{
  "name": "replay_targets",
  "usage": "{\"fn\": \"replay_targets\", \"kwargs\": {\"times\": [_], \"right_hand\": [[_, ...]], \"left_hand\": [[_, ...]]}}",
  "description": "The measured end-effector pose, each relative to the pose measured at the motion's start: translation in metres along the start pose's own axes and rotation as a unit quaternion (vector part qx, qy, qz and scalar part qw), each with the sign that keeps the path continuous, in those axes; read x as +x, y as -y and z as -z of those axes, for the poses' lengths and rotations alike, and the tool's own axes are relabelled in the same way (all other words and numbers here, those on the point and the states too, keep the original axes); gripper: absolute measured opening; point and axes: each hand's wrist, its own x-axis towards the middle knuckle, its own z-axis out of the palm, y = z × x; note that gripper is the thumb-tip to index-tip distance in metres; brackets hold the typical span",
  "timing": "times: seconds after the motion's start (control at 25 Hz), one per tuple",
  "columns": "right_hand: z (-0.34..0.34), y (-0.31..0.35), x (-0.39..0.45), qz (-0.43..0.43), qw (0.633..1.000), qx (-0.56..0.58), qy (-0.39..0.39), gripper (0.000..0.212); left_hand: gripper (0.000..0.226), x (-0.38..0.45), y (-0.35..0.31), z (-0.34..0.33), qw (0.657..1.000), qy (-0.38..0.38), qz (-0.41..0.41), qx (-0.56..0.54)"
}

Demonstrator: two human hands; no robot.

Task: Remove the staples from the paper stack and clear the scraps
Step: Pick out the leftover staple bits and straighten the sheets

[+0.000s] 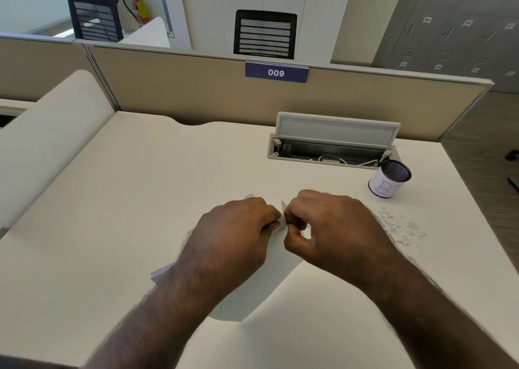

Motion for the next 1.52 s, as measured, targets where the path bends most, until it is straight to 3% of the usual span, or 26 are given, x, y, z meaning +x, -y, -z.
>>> {"fn": "replay_targets", "kwargs": {"times": [0.16,0.28,0.4,0.48,0.6,0.68,0.72,0.8,0.88,0.96,1.08,1.2,1.36,1.52], "right_hand": [[0.005,-0.007,0.002,0.017,1.000,0.015,0.007,0.009],[0.005,-0.021,-0.001,-0.031,0.988,0.138,-0.056,0.008],[0.000,-0.027,-0.002,-0.062,0.959,0.278,-0.003,0.032],[-0.010,-0.024,-0.001,-0.069,0.942,0.327,0.006,0.027],[-0.020,-0.017,0.003,-0.140,0.920,0.350,-0.109,0.003],[-0.025,-0.013,0.004,-0.175,0.915,0.311,-0.187,0.007],[-0.025,-0.008,0.004,-0.169,0.914,0.295,-0.221,0.007],[-0.031,0.005,0.003,-0.116,0.915,0.293,-0.251,0.003],[-0.041,0.016,0.001,-0.075,0.926,0.308,-0.206,0.020],[-0.051,0.019,0.000,-0.058,0.943,0.280,-0.171,0.034],[-0.057,0.019,0.000,-0.050,0.953,0.244,-0.172,0.042],[-0.054,0.016,0.004,-0.088,0.935,0.289,-0.186,0.035],[-0.045,0.012,0.011,-0.111,0.929,0.271,-0.227,0.016],[-0.039,0.011,0.012,-0.107,0.945,0.220,-0.215,0.007]], "left_hand": [[0.025,0.002,0.003,0.001,1.000,-0.011,-0.003,-0.010],[0.023,0.003,0.013,0.006,0.998,-0.041,0.020,-0.043],[0.019,0.006,0.027,0.006,0.996,-0.059,0.000,-0.066],[0.017,0.010,0.033,0.003,0.993,-0.071,-0.020,-0.095],[0.022,0.016,0.031,-0.009,0.963,-0.199,-0.017,-0.179],[0.032,0.013,0.024,-0.021,0.932,-0.299,0.012,-0.206],[0.031,0.012,0.021,-0.031,0.919,-0.309,0.022,-0.244],[0.027,0.009,0.013,-0.044,0.879,-0.227,0.045,-0.417],[0.032,0.007,0.010,-0.050,0.809,-0.145,0.068,-0.565],[0.034,0.008,0.015,-0.051,0.787,-0.162,0.084,-0.589],[0.025,0.012,0.024,-0.051,0.771,-0.183,0.115,-0.598],[0.021,0.011,0.027,-0.053,0.760,-0.177,0.131,-0.611],[0.015,0.008,0.022,-0.052,0.779,-0.179,0.126,-0.588],[0.015,0.008,0.024,-0.053,0.796,-0.168,0.125,-0.568]]}}
